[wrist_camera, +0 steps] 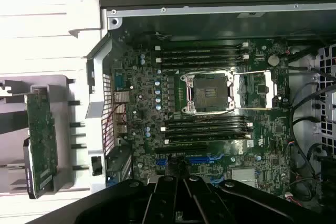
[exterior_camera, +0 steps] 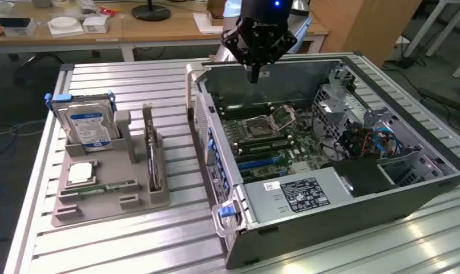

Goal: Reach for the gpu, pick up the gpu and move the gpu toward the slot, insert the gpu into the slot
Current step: 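Reach for the gpu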

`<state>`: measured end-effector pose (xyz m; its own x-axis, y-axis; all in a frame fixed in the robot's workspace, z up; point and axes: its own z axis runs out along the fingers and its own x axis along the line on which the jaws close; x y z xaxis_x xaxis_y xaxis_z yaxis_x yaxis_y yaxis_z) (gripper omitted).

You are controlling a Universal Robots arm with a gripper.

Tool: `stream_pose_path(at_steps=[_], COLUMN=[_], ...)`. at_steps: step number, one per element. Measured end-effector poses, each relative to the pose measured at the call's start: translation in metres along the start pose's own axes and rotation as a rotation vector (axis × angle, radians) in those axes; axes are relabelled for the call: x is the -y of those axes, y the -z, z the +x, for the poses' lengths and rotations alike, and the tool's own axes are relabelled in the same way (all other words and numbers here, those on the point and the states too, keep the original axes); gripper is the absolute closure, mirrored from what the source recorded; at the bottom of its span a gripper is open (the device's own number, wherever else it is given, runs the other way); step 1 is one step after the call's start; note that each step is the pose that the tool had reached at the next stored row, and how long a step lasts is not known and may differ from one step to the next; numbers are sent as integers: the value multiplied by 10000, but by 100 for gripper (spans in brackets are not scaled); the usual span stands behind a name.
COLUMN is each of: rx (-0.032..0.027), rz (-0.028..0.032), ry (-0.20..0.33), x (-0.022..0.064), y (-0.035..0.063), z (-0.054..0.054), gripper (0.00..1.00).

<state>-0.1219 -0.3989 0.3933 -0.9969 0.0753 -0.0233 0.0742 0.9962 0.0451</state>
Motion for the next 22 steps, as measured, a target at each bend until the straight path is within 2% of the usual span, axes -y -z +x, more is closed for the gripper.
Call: stream_pose_path(at_steps=[4, 6, 22], rx=[1, -1, 0], rz=[0, 1, 0], ry=[-2, -1, -1], x=[1, 4, 58], y=[0, 2, 16], z=[10, 54, 775], gripper=[90, 90, 90])
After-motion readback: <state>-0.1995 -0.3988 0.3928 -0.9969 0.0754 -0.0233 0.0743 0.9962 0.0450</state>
